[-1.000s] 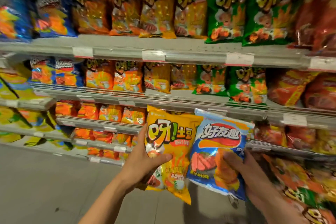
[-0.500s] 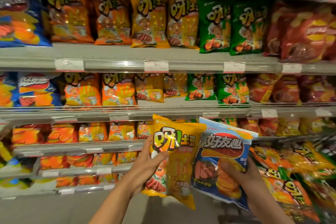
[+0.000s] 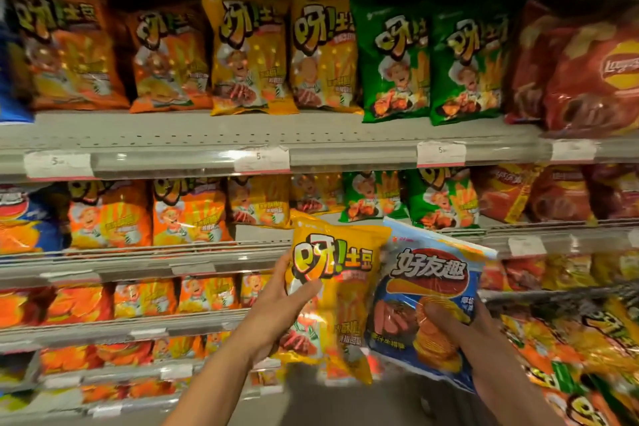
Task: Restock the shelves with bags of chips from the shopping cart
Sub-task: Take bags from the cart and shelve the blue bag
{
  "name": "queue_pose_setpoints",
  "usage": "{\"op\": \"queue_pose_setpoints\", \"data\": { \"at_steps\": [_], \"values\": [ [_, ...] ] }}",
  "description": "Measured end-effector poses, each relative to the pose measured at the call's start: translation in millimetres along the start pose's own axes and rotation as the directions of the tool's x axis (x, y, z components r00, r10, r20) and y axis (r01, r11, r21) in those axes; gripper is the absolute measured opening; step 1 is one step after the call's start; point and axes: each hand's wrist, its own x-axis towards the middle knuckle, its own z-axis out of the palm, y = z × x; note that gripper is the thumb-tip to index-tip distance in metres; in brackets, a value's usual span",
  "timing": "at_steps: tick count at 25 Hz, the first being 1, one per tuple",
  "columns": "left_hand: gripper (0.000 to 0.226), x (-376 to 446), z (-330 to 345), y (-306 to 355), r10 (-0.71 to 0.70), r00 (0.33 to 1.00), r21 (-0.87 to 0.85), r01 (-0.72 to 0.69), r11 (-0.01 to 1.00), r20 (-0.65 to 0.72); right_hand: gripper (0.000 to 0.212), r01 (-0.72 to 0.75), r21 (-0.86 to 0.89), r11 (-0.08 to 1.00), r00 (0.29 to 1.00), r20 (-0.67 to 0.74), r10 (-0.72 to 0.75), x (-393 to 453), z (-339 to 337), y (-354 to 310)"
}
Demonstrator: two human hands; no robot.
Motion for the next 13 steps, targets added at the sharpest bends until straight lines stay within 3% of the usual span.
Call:
{"op": "queue_pose_setpoints", "data": {
  "at_steps": [6,8,11,13],
  "values": [
    [0.045,86,3,45,0.082,0.951,0.102,-0.053,0.993,-0.299,0.064,0.027,0.010,1.000,0.983,0.179,-0.028,99,-4,-49],
    [0.035,114,3,59,0.038,0.926,0.030,-0.029,0.999,-0.375,0.058,0.036,-0.013,0.999,0.970,0.241,-0.032,125,-11,-58],
    [0.021,154,-1,68,0.010,0.889,-0.032,-0.028,0.999,-0.458,0.052,0.050,-0.002,0.999,0.976,0.211,-0.048,146,-21,-61],
    [0.020,173,-5,63,-0.001,0.899,-0.025,-0.011,1.000,-0.439,0.054,0.046,-0.001,0.999,0.980,0.192,-0.045,152,-24,-65]
  ]
}}
